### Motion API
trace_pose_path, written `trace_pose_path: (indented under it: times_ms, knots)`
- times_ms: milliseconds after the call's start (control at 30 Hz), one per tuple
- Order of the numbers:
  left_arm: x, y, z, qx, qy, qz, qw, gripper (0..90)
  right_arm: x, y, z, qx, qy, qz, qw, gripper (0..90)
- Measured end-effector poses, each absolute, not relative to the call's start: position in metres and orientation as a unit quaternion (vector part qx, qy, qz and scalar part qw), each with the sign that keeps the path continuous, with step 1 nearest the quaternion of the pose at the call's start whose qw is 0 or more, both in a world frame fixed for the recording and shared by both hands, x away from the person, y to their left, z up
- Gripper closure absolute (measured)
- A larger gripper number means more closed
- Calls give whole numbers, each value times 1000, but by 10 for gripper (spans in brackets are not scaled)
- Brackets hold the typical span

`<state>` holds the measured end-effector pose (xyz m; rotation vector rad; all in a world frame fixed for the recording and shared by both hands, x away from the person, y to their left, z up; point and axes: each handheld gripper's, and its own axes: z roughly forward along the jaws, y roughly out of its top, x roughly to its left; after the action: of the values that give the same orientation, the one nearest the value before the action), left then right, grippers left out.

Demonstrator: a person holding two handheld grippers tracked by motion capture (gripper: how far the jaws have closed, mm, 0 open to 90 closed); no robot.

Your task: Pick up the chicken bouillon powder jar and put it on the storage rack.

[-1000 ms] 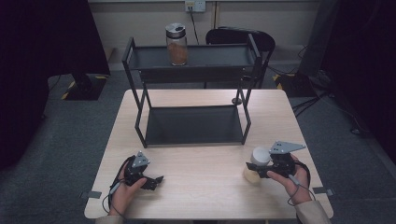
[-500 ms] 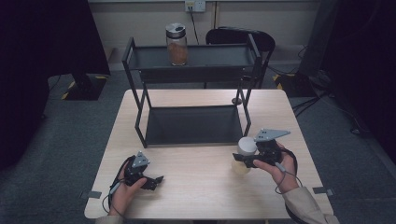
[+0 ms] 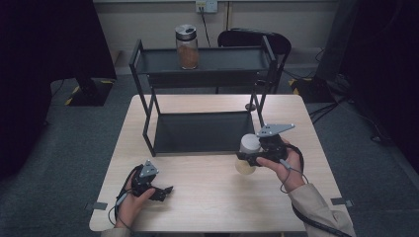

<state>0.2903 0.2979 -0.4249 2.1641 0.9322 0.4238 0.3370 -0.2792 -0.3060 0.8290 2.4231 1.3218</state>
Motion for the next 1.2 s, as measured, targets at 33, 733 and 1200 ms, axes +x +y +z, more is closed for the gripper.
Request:
trace_pose_path:
  times_ms: [33, 733, 1200]
  knots:
    - [290, 298, -425, 842, 362, 165, 365, 0, 339, -278, -305, 286, 833, 456, 128, 342]
    - [290, 298, -425, 842, 362, 165, 365, 0, 367, -255, -262, 274, 831, 466, 131, 342]
    - [290, 298, -425, 841, 363, 165, 366, 0, 378, -239, -226, 261, 836, 464, 134, 342]
